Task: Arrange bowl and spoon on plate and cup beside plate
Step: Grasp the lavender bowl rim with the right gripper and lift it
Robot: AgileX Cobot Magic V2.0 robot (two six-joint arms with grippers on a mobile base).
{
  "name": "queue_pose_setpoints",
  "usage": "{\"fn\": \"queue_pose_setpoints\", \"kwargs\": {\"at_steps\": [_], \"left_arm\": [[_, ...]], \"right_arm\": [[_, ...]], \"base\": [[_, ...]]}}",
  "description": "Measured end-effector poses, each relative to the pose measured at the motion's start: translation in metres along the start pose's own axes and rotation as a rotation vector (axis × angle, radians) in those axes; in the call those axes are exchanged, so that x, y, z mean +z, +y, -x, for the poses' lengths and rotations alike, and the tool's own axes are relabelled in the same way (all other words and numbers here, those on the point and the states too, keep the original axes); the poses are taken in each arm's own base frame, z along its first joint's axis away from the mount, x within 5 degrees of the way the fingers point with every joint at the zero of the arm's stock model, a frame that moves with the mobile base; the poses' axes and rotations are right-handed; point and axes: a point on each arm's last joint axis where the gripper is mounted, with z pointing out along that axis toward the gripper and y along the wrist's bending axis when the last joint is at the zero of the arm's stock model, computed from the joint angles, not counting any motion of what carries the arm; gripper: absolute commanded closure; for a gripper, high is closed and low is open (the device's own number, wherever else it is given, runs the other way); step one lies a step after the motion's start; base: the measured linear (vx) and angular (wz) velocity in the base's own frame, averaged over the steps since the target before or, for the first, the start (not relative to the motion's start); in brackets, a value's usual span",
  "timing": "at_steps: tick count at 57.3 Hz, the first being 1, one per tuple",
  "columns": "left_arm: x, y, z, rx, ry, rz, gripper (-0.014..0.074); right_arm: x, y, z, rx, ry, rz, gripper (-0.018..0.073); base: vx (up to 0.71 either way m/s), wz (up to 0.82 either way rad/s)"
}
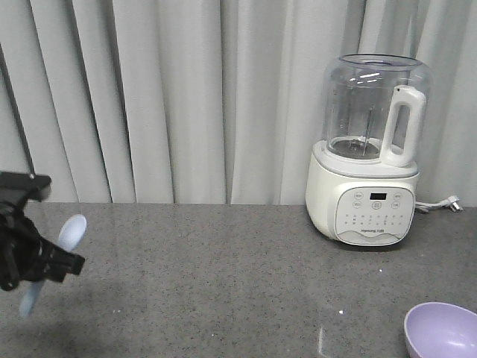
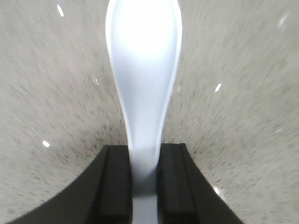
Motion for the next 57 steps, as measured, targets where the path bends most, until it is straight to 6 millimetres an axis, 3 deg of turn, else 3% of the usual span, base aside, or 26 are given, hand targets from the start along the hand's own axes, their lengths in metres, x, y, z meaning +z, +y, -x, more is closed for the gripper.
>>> {"fn": "queue_pose_setpoints", "kwargs": {"at_steps": [9,20,36,57], "left_arm": [[-0.070,-0.004,0.003,0.013,-0.185,0.003,0.0603],[-0.121,-0.008,-0.008,0.021,-0.303,0.005,0.0603],[-0.128,-0.009,-0.013,0.023,-0.295,0.003,0.0600],[-0.128,-0.009,-0.013,0.023,-0.294,0.003,0.0599]], "right_arm": [[0.019,-0.004,-0.020,0.048,0.276,-0.034,0.0051],[0.064,-0.014,-0.051,0.052,0.631,-0.124,0.0051],[0.112,-0.020,-0.086,0.095,0.823,-0.158,0.0051],[0.125,-0.026,-0.092,0.083,0.823,-0.221,0.0051]], "base": [[0.00,0.00],[0.00,0.00],[0.00,0.00],[0.00,0.00]]}}
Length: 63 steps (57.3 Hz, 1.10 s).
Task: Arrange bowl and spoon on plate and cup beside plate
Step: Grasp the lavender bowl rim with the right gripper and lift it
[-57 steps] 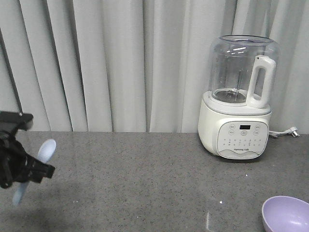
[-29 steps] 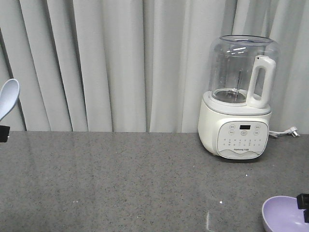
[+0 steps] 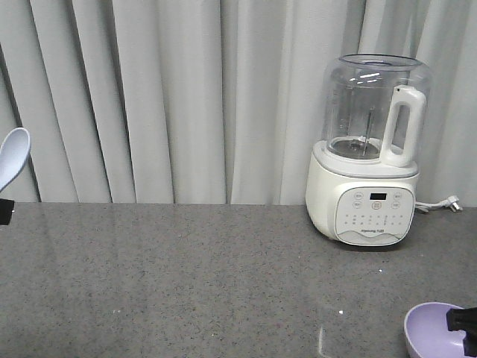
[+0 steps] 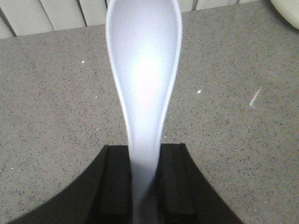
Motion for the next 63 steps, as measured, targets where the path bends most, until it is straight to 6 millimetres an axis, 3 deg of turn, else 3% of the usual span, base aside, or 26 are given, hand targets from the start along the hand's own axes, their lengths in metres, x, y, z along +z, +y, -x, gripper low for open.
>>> {"fn": "queue_pose_setpoints", "kwargs": {"at_steps": [19,33,43,52,63], "left_arm": [[0.000,0.000,-0.001,0.000,0.008,-0.001,0.0599],[0.000,0.000,-0.001,0.000,0.008,-0.001,0.0599],[0.000,0.000,-0.001,0.000,0.012,-0.001,0.0599],[0.000,0.000,-0.001,0.001,0.016,-0.001,0.0599],[0.000,0.000,-0.002,0.004,0.017,-0.001,0.0599]], "right_arm": [[0.011,-0.029,0.004,0.109,0.020,0.011,0.0051],[0.031,-0.022,0.007,0.124,0.053,0.116,0.0076],[0.045,-0.020,0.008,0.136,0.081,0.128,0.0237],[0.044,-0.021,0.010,0.138,0.057,0.128,0.0576],[0.020,-0.021,0.012,0.114,-0.033,0.135,0.0572]], "base": [[0.00,0.00],[0.00,0.00],[0.00,0.00],[0.00,0.00],[0.00,0.00]]}}
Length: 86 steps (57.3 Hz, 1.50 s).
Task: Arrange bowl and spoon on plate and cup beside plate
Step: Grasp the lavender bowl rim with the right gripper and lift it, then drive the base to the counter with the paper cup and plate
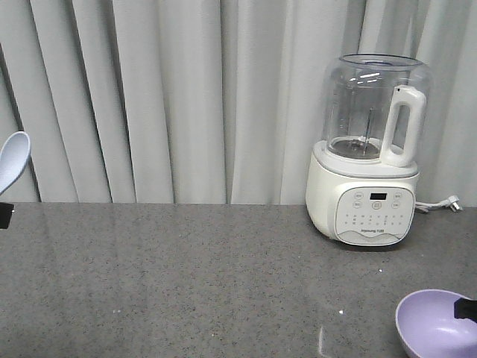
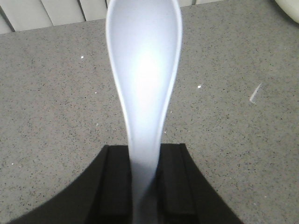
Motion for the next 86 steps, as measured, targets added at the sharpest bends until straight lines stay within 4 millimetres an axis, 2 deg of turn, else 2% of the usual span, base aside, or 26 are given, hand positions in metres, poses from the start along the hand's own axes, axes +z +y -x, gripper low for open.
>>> {"fn": "queue_pose_setpoints", "kwargs": {"at_steps": [6,18,25,31,32,39,47,86], "left_arm": [[0.000,0.000,0.000,0.000,-0.005,0.000,0.0599],[0.000,0.000,0.001,0.000,-0.011,0.001,0.0599],[-0.001,0.000,0.001,-0.002,-0.012,-0.001,0.0599],[-0.009,-0.002,0.000,-0.010,-0.026,-0.016,0.0599],[-0.026,-0.005,-0.002,-0.018,-0.063,-0.033,0.0599],[-0.052,-0.007,-0.005,-0.016,-0.131,-0.037,0.0599],[-0.071,-0.009,-0.008,-0.011,-0.181,-0.036,0.0599],[-0.076,-0.009,-0.009,-0.010,-0.194,-0.036,0.0599]], "right_arm": [[-0.028,0.003,0.000,-0.043,-0.090,0.010,0.0571],[-0.108,0.014,-0.013,-0.143,-0.355,0.075,0.0571],[-0.157,0.022,-0.033,-0.179,-0.519,0.150,0.0571],[-0.191,0.027,-0.052,-0.215,-0.631,0.201,0.0571],[-0.215,0.030,-0.072,-0.236,-0.705,0.246,0.0571],[-0.231,0.032,-0.088,-0.243,-0.752,0.280,0.0571],[-0.237,0.033,-0.093,-0.243,-0.769,0.297,0.0571],[-0.237,0.033,-0.093,-0.238,-0.767,0.310,0.0571]], "base": [[0.00,0.00],[0.00,0.00],[0.00,0.00],[0.00,0.00],[0.00,0.00],[0.00,0.00],[0.00,0.00],[0.00,0.00]]}}
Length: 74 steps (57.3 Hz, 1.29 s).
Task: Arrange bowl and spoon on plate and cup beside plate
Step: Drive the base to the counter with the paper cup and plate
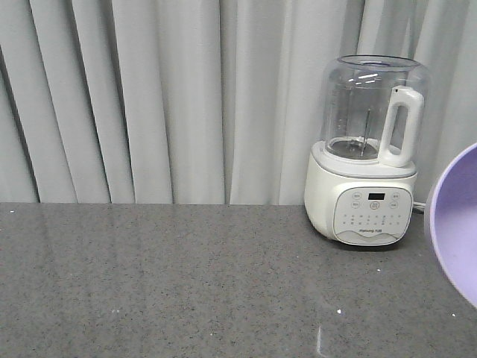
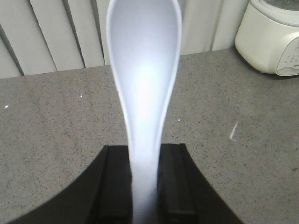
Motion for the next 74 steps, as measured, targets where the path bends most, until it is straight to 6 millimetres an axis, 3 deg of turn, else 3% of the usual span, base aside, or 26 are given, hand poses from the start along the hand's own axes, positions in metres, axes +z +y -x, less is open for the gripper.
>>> {"fn": "queue_pose_setpoints", "kwargs": {"at_steps": [25,74], "left_arm": [[0.0000,0.0000,0.0000,0.000,0.000,0.000,0.0599],[0.0000,0.0000,0.0000,0.000,0.000,0.000,0.0599]], "right_arm": [[0.0000,0.0001,-0.0001,0.001,0.001,0.001,0.0571],[0.0000,0.0001,-0.0002,0.001,0.003,0.001,0.0571]], "base": [[-0.05,-0.25],[-0.07,-0.62]]}}
